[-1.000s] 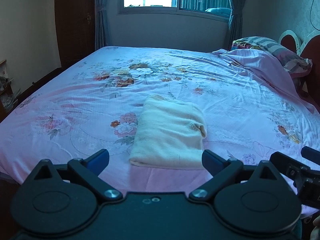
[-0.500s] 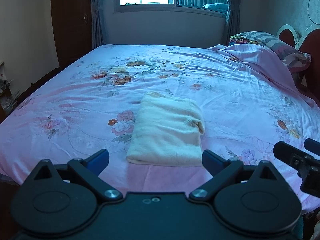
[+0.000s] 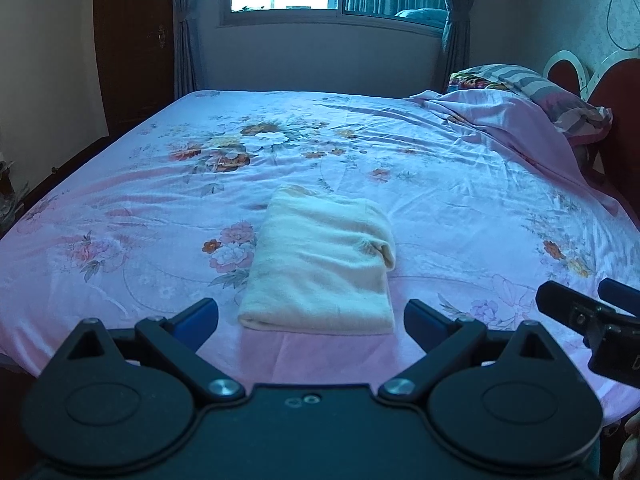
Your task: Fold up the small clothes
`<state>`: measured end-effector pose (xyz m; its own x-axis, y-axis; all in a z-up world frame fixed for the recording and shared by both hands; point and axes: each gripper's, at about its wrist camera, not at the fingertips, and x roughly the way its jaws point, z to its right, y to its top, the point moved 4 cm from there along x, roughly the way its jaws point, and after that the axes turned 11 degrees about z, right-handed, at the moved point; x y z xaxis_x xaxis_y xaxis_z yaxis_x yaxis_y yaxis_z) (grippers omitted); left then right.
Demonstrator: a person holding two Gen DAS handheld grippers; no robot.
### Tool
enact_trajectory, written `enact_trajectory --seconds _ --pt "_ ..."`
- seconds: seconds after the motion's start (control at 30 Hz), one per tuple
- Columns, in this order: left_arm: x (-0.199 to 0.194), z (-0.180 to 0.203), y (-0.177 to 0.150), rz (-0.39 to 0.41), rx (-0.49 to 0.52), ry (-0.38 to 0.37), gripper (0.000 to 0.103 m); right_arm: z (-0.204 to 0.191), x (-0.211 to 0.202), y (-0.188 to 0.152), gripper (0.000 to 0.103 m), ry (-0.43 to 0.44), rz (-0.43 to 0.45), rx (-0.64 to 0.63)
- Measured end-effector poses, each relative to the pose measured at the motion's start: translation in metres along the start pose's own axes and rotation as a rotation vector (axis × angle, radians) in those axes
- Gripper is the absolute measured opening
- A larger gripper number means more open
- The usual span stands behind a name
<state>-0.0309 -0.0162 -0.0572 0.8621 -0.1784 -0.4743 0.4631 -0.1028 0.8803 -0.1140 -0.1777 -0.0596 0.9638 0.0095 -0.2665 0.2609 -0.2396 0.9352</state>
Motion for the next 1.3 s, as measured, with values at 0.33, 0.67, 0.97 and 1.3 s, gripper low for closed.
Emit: enact_trajectory --seconds 0.33,0.67,0.97,1.3 --pt "0.0 0.003 0.0 0.002 0.016 0.0 0.098 0.003 0.003 -0.002 0.103 0.001 -0.011 0.014" --pt "0.001 0.004 -0.002 0.001 0.02 -0.003 0.098 0.002 0.007 -0.005 0.103 -0.001 -0.019 0.015" --pt "0.002 0.004 -0.002 -0.003 0.019 -0.008 0.098 0.001 0.009 -0.008 0.103 -0.003 -0.027 0.016" --pt "0.005 0.002 -0.004 -0.007 0.019 -0.009 0.098 0.001 0.01 -0.01 0.103 -0.001 -0.033 0.013"
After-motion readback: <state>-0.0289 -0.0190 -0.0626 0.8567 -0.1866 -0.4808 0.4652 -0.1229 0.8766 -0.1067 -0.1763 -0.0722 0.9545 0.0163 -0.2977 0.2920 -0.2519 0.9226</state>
